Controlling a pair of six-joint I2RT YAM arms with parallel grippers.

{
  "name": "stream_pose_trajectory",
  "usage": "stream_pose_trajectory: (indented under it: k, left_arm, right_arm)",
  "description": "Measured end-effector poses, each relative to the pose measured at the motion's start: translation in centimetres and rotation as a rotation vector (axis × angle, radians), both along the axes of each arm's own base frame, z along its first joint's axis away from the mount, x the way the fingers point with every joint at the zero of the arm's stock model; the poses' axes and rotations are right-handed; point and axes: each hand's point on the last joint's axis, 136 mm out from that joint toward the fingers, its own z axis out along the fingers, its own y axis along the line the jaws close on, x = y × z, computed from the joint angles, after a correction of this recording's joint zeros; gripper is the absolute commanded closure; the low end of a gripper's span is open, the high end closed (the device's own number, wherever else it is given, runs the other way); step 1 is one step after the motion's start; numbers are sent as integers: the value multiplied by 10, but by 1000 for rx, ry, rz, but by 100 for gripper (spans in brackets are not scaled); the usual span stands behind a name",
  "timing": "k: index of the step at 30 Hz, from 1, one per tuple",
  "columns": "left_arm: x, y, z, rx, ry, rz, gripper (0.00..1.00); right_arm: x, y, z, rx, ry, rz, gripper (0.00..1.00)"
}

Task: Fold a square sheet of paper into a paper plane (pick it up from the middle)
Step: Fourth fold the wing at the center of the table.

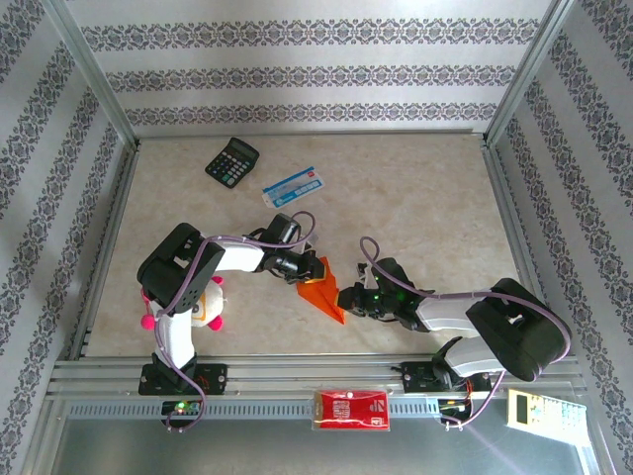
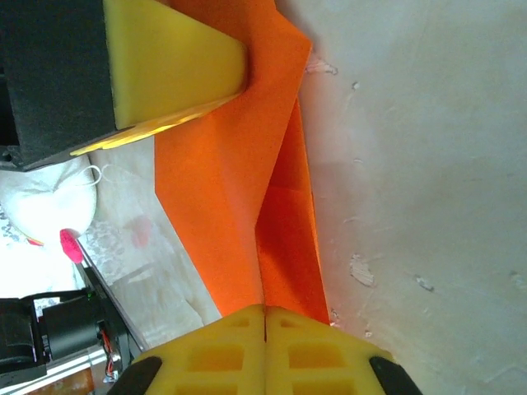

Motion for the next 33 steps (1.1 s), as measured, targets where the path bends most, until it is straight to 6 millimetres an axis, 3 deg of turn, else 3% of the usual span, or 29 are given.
stream_pose_trajectory:
  k: [6,11,16,26,33]
  left_arm:
    - [0,0,0,-1,-2,-2,89]
    - [0,0,0,-1,-2,-1,88]
    - [0,0,0,-1,-2,-1,89]
    - [0,0,0,-1,-2,-1,88]
    - [0,0,0,0,0,-1,89]
  right_arm:
    - [-11,-6,-3,-45,22,39,77]
    - [-10,-8,14,-57,-32,61,74]
    - [-8,-7,15,-69,-35,65,71]
    - [9,7,13,-69,-21,70,71]
    - [11,10,2,-68,7,75,76]
